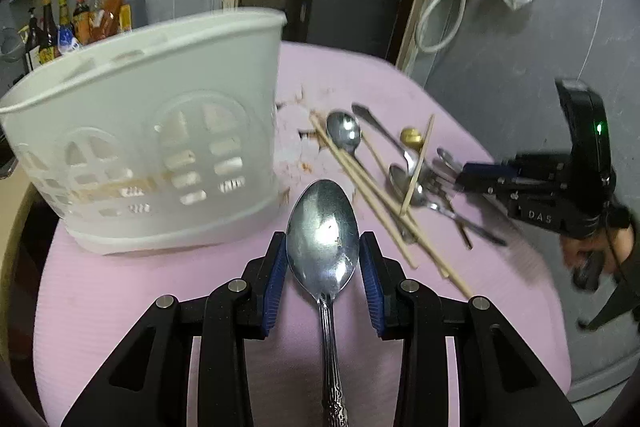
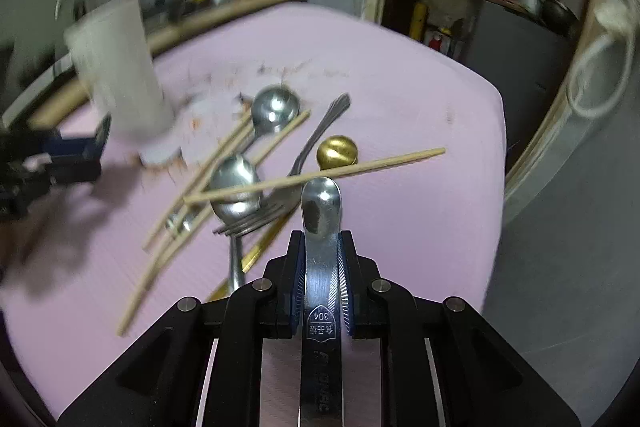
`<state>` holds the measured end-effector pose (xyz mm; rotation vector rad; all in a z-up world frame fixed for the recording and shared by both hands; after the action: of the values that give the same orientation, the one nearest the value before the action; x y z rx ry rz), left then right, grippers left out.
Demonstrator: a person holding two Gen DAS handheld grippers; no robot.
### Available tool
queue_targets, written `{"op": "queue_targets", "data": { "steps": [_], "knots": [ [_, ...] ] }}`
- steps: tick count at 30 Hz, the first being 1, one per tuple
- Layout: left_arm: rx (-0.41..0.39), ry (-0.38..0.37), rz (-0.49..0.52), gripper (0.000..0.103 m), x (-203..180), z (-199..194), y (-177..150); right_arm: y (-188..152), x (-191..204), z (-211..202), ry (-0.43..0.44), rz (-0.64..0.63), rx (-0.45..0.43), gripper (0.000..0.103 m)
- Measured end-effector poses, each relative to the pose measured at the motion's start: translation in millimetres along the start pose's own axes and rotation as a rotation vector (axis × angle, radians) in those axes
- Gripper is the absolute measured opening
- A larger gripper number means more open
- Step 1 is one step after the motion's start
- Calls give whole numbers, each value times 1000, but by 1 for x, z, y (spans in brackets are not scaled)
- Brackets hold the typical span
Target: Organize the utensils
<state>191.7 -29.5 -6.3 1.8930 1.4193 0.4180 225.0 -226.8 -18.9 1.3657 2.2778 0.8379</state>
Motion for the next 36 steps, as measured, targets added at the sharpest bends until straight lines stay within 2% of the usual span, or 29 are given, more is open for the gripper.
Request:
{"op": "queue_targets", "data": {
  "steps": [4, 11, 17, 23, 28, 29, 30, 32, 36],
  "knots": [
    [-74, 6, -11, 31, 1, -15, 0, -9, 3, -26, 7, 80, -192, 13],
    [-198, 49, -25, 31, 1, -39, -1, -13, 26, -66, -89, 49, -419, 13],
    [-268, 54, -36, 31, -3, -51, 4, -11, 32, -82, -110, 55, -526, 13],
    [-339, 59, -50, 31, 0, -70, 21, 4, 38, -98, -86, 66, -627, 13],
    [-404, 71, -64, 30, 10, -86, 38, 25, 47, -109, -34, 63, -714, 13],
    [-421, 72, -71, 22, 13, -91, 44, 29, 49, -111, -14, 66, -732, 13],
    [-432, 81, -72, 3, 16, -95, 49, 38, 51, -113, 10, 65, -749, 13],
    [-444, 99, -72, 3, 22, -102, 57, 50, 55, -116, 43, 64, -784, 13],
    [-443, 67, -99, 2, 38, -106, 68, 75, 62, -116, 91, 59, -823, 13]
  ]
}}
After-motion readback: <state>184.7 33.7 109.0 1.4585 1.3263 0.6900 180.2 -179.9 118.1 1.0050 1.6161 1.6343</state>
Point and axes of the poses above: each gripper's, at about its wrist camera, not at the fingertips, and z roughly the way its jaws point, x to its left, y to its top, the point moved 2 cm from there along z, roughly the way its jaws point
